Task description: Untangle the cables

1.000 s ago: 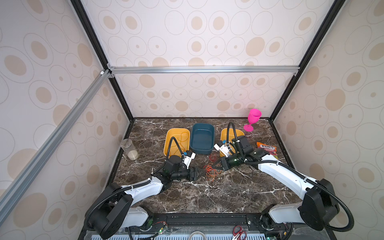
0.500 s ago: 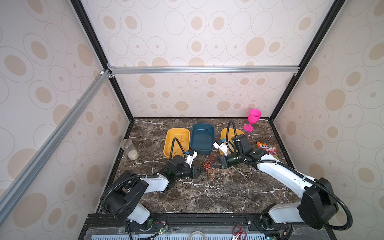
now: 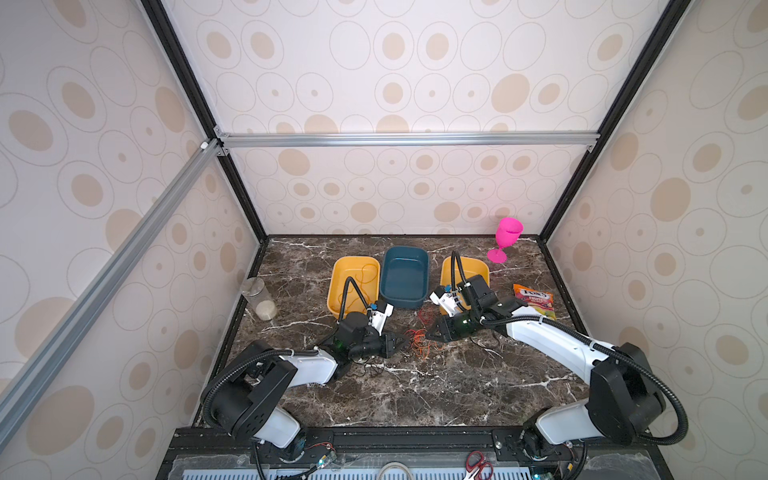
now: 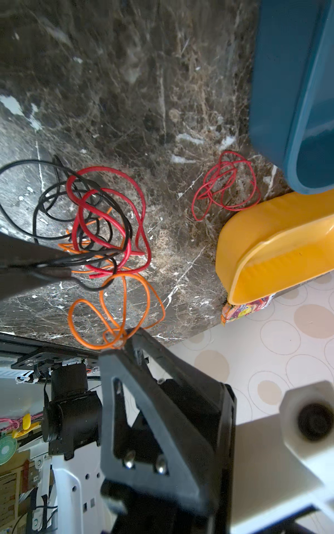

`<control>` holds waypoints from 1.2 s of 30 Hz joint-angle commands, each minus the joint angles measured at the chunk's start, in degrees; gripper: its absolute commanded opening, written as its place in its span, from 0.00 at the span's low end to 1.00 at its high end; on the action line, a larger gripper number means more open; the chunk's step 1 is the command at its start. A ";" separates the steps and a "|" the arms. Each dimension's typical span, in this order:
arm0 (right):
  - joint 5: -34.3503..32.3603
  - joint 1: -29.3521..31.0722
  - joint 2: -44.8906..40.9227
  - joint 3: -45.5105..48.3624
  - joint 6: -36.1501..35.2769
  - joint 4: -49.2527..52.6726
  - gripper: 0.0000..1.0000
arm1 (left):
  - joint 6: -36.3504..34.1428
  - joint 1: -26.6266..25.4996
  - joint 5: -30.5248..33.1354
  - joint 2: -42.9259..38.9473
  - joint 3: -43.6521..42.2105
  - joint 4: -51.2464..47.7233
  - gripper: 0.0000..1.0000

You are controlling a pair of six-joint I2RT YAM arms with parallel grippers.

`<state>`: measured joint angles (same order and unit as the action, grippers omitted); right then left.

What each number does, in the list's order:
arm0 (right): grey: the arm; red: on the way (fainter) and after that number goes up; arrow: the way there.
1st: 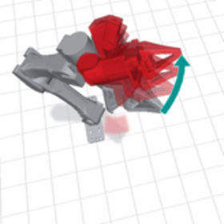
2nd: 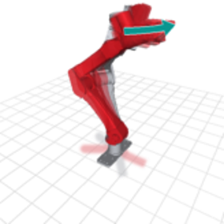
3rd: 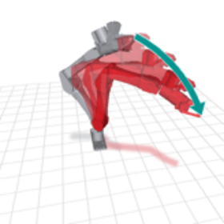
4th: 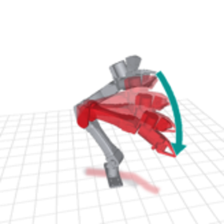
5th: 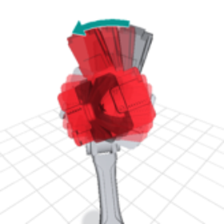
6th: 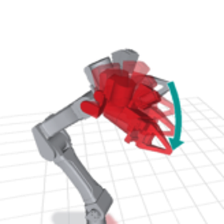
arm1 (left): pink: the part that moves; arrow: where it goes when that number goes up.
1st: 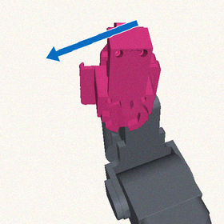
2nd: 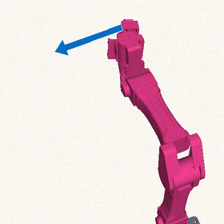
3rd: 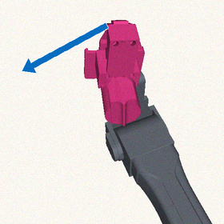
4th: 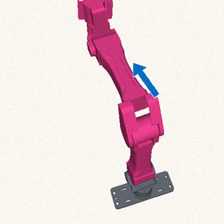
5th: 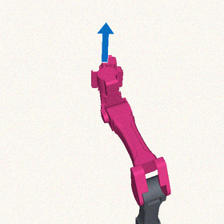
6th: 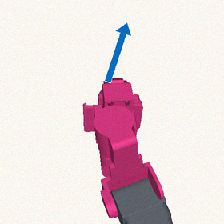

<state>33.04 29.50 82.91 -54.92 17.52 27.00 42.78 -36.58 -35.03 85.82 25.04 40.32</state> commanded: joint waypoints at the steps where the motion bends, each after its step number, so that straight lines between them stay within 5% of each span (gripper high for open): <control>1: -5.02 -0.35 1.49 0.94 -0.71 3.01 0.20 | 1.93 0.47 0.05 0.20 -0.68 -0.02 0.00; 5: -9.10 -0.59 2.50 1.47 -0.24 4.00 0.12 | 2.21 1.03 0.43 0.41 -0.82 -1.07 0.00; 11: -16.29 -2.57 3.13 1.91 1.82 5.98 0.15 | 2.10 2.50 1.80 -1.22 -1.64 -3.31 0.00; 18: -6.43 -1.38 4.53 3.19 0.82 1.43 0.33 | 2.92 3.43 2.68 -0.46 -2.18 -3.84 0.00; 26: -1.39 5.61 7.02 4.77 7.88 -7.97 0.39 | 3.86 3.97 4.59 -0.04 -2.49 -5.69 0.00; 36: -6.17 10.93 13.15 5.08 14.85 -14.51 0.45 | 5.19 4.02 4.81 -0.65 -4.67 -4.44 0.00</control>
<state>28.95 40.03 94.45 -50.41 29.02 15.55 47.00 -32.93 -30.72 85.82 20.86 35.22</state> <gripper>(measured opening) 0.451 0.047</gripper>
